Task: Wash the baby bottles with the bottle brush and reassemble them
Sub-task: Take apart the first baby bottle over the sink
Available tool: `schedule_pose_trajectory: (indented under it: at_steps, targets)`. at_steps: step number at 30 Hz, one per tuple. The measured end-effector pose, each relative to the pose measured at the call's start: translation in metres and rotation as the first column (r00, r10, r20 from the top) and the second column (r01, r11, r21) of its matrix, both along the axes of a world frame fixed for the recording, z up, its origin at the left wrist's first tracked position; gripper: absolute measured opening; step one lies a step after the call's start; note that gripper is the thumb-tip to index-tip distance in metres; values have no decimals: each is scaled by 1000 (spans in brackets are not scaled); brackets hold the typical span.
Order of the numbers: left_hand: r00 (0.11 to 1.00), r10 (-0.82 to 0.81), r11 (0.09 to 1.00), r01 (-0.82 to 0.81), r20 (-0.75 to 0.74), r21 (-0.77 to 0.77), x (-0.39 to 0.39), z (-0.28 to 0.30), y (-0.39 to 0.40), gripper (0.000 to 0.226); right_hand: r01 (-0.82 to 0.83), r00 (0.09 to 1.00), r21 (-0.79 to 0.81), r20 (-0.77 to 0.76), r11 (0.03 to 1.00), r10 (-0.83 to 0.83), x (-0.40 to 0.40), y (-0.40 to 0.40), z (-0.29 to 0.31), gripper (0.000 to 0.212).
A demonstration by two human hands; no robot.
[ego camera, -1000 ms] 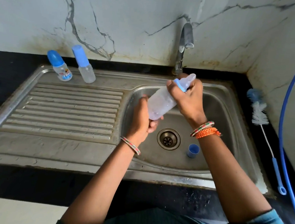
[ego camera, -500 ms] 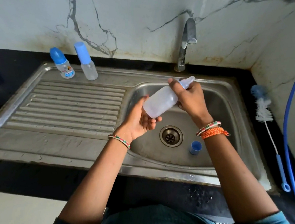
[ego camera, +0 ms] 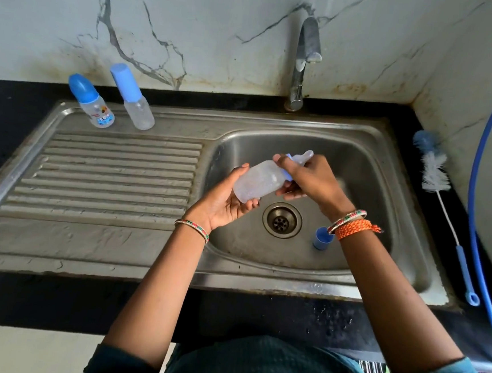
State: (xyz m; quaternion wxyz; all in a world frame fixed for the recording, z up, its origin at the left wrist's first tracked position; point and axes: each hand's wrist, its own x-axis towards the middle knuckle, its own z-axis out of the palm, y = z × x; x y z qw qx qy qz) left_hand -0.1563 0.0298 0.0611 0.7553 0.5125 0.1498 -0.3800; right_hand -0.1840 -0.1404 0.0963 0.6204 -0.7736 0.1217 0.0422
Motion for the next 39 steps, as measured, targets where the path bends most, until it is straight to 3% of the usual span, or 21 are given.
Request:
schedule_pose_trajectory:
  at_steps: [6, 10, 12, 13, 17, 20, 22, 25, 28, 30, 36, 39]
  targets:
    - [998, -44, 996, 47, -48, 69, 9, -9, 10, 54, -281, 958, 58, -49, 958, 284, -5, -21, -7, 18]
    - [996, 1, 997, 7, -85, 83, 9, -17, 10, 62, -157, 982, 188, 135, 970, 133, -2, -26, -14, 29]
    - [997, 15, 995, -6, -80, 102, 9, -22, 8, 63, -95, 988, 190, 138, 977, 69, 0, -26, -18, 23]
    - [998, 5, 993, 4, -70, 117, 7, -22, 7, 62, -115, 988, 154, 121, 981, 97, -1, -25, -20, 17]
    - [997, -66, 989, 72, -50, 131, 4, -27, 11, 53, -175, 980, -28, 91, 984, 177, 2, -15, -29, 26]
    - [982, -188, 905, 161, 32, 394, 4, -34, 17, 54, -176, 975, -299, 79, 938, 208, 10, -9, -40, 22]
    - [979, -113, 837, 3, 168, 548, 6, -39, 23, 43, -197, 967, -483, 45, 853, 249, 14, -2, -58, 22]
    - [984, -34, 895, -48, 176, 444, 12, -36, 30, 35, -339, 909, -672, -51, 659, 415, 13, 16, -97, 26]
    - [992, -9, 932, -38, 126, 361, 10, -31, 30, 39, -457, 830, -750, -167, 479, 532, 10, 32, -126, 28]
    - [993, 34, 935, -70, 111, 347, 7, -33, 31, 44, -490, 796, -768, -202, 412, 571, 7, 38, -135, 27]
    - [987, 154, 974, -143, -47, 173, -1, -41, 38, 41, -521, 782, -755, -235, 399, 578, -1, 38, -144, 27]
    - [987, 151, 980, -143, -45, 140, -4, -42, 34, 32, -527, 804, -713, -241, 462, 544, -6, 35, -140, 30]
